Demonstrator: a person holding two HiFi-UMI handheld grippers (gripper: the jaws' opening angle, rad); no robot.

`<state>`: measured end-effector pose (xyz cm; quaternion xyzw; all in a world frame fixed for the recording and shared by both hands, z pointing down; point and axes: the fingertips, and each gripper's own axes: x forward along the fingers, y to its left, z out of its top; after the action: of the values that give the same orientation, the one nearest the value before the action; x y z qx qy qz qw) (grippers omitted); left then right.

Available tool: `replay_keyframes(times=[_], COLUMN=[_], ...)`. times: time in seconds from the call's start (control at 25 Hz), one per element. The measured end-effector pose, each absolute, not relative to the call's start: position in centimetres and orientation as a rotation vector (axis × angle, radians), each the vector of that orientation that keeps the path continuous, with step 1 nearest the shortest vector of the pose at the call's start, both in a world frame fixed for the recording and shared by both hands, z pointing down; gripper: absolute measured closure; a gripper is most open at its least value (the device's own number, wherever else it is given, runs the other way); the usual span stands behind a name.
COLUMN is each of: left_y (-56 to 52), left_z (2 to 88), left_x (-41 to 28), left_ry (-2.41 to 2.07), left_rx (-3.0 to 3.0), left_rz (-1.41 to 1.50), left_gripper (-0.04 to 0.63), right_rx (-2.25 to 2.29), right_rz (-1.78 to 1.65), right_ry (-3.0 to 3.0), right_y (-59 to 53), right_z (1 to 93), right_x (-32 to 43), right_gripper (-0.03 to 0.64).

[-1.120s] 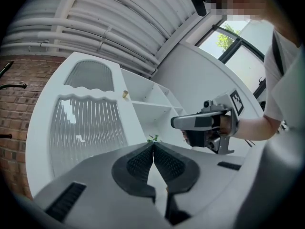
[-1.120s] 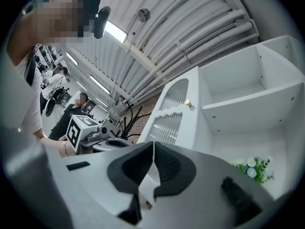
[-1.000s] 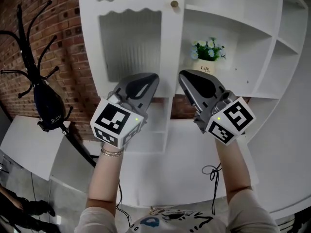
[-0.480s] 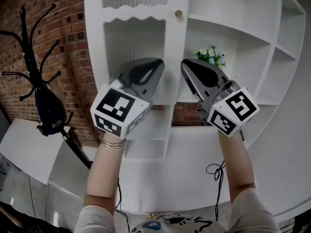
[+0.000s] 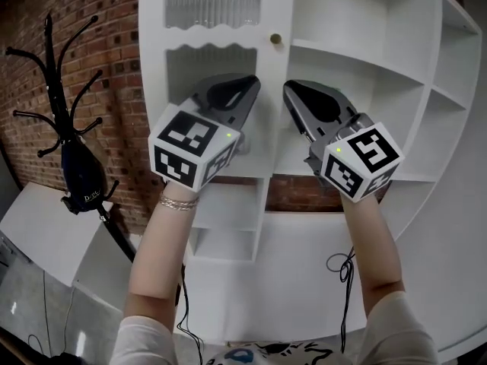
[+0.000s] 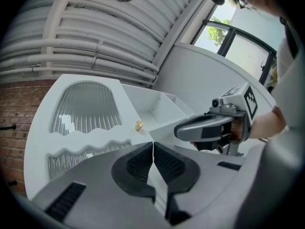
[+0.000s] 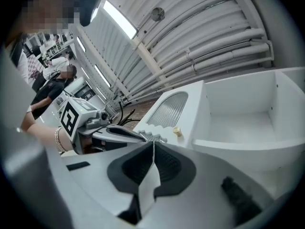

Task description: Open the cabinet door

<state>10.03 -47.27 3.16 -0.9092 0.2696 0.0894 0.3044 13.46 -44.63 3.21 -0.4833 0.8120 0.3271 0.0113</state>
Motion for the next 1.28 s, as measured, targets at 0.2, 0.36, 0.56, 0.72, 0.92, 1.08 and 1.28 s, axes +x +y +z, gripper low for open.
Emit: replay_keyframes(times=[0.2,0.36,0.56,0.72,0.92,1.08,1.28], left_y=[-48.3,-48.8,-50.0,-50.9,-50.8,-50.8,-51.1], left_z=[1.0,-0.3,-1.6,-2.2,-2.9,-3.7,-4.2], left_x=[10.6,11.4,12.6,13.9,14.8,15.4,15.7], left_ry=[0.776,0.779,0.842,0.847,0.867,0.897,0.945], left_rx=[-2.326,-2.307,-2.220,-2.215,-2.184,-2.162,-2.130], left_rz=[0.188,0.140,0.022,-0.035,-0.069,-0.046,-0.050], left_gripper=[0.580,0.568,0.484,0.469,0.456,0.457,0.488], right_rx=[-1.566,-1.535,-1.509,-1.495,-1.494,-1.547,-1.566], right_rz=[1.066,1.061,1.068,1.070,1.080,1.079,1.104], right_ry=[2.508,2.485,2.473,2.462,2.462,2.466,2.466], right_y=[-45.5,-45.0,-44.6,-44.5,-44.5,-45.4,-45.8], right_z=[1.9,1.0,0.1,-0.6,-1.1,-1.5,-2.3], right_x=[14.3,14.6,14.7,14.9,15.0,15.5,16.0], right_gripper=[0.588,0.588,0.588,0.588,0.588,0.588,0.588])
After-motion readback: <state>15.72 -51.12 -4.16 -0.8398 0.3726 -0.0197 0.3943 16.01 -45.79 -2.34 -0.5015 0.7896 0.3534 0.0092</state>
